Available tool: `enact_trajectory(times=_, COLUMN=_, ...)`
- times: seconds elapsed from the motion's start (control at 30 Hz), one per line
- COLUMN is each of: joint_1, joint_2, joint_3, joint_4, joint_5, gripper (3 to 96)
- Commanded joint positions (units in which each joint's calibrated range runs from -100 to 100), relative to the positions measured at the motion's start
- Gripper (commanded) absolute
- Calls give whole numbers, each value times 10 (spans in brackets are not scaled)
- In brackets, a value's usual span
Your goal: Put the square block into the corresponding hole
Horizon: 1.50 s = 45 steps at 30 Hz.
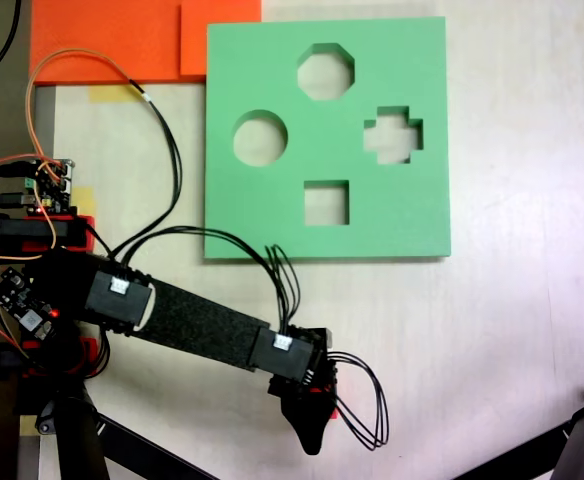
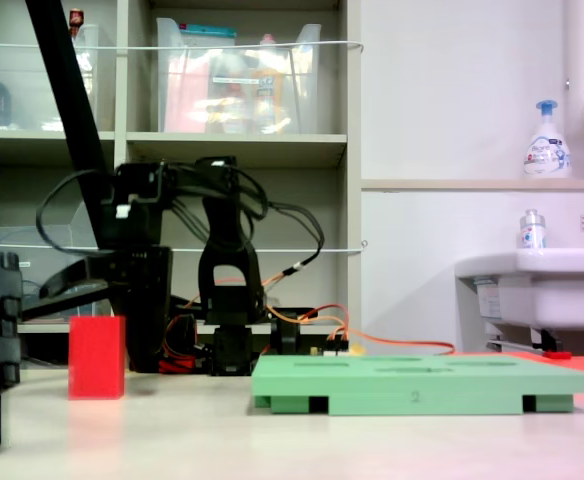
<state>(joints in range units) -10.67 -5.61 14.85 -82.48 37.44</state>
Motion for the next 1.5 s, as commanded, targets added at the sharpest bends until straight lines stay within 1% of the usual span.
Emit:
enact_trajectory(times=0.03, joint_1=-5, joint_2=23, joint_3=34, joint_4=23, joint_5=-10, gripper=946)
enact_trajectory(times=0.1, joint_1=-8, joint_2=39, joint_3=34, joint_4=22, joint_5=-13, gripper=935)
enact_trajectory(times=0.13, joint_1=-9, joint_2=45, joint_3=33, joint_4=22, joint_5=-14, gripper=897)
enact_trajectory(times=0.23, joint_1=-14, joint_2=51, joint_3=28, joint_4=22, joint_5=-18, gripper=744)
enact_trajectory(times=0.4, joint_1=-21, joint_2=48, joint_3=12, joint_4=14, joint_5=-18, gripper=461)
enact_trajectory(times=0.5, joint_1=-26, joint_2=42, joint_3=8, joint_4=-5, joint_5=-18, gripper=384)
enact_trajectory(times=0.57, joint_1=-28, joint_2=35, joint_3=8, joint_4=-24, joint_5=-18, gripper=362)
enact_trajectory(times=0.7, joint_1=-29, joint_2=-3, joint_3=8, joint_4=-58, joint_5=-17, gripper=270)
enact_trajectory(times=0.9, joint_1=-22, joint_2=-67, joint_3=9, joint_4=-110, joint_5=-4, gripper=265)
enact_trajectory(times=1.13, joint_1=18, joint_2=-194, joint_3=12, joint_4=-175, joint_5=42, gripper=265)
enact_trajectory(times=1.3, joint_1=91, joint_2=-251, joint_3=26, joint_4=-175, joint_5=111, gripper=265)
enact_trajectory(times=1.4, joint_1=143, joint_2=-239, joint_3=54, joint_4=-175, joint_5=150, gripper=265)
enact_trajectory(times=1.5, joint_1=177, joint_2=-197, joint_3=76, joint_4=-168, joint_5=182, gripper=266)
